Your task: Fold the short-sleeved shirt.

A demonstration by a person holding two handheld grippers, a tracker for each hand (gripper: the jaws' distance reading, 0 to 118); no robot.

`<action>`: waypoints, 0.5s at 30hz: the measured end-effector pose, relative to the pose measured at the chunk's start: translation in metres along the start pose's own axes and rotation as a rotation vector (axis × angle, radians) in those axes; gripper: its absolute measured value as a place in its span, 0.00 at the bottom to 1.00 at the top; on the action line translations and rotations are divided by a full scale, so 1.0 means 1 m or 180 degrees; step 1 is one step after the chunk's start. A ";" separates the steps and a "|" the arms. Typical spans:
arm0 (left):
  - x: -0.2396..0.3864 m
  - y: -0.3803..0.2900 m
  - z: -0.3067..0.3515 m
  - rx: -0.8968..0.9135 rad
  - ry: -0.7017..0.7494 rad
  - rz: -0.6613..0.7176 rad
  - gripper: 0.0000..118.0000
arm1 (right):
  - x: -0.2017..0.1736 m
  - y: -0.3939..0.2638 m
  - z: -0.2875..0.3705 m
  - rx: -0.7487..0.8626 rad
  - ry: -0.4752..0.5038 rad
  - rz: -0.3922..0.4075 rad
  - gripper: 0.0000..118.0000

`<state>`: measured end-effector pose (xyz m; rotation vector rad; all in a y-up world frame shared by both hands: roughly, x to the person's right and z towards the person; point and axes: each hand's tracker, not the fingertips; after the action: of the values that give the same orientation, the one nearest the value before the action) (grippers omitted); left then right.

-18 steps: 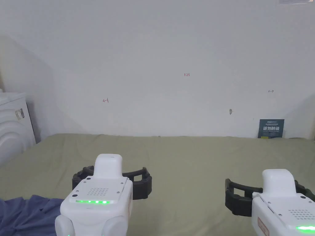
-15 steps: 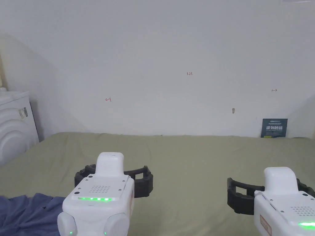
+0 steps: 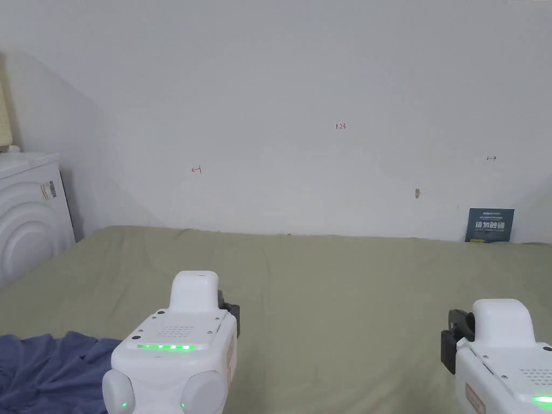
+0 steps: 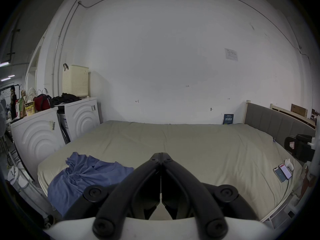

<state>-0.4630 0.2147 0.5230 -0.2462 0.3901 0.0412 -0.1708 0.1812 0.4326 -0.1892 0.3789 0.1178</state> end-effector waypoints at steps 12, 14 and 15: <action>-0.017 -0.010 -0.009 -0.0082 0.0032 -0.0004 0.00 | 0.004 0.003 -0.010 -0.0112 -0.0012 -0.0067 0.00; -0.027 -0.010 -0.008 -0.0075 0.0092 0.0029 0.00 | -0.003 0.006 -0.013 -0.0106 0.0036 -0.0035 0.00; -0.033 -0.009 -0.006 -0.0081 0.0160 0.0046 0.00 | -0.008 0.007 -0.016 -0.0105 0.0093 -0.0015 0.00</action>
<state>-0.4951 0.2046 0.5325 -0.2699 0.4414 0.0541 -0.1848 0.1841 0.4201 -0.2247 0.4056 0.1169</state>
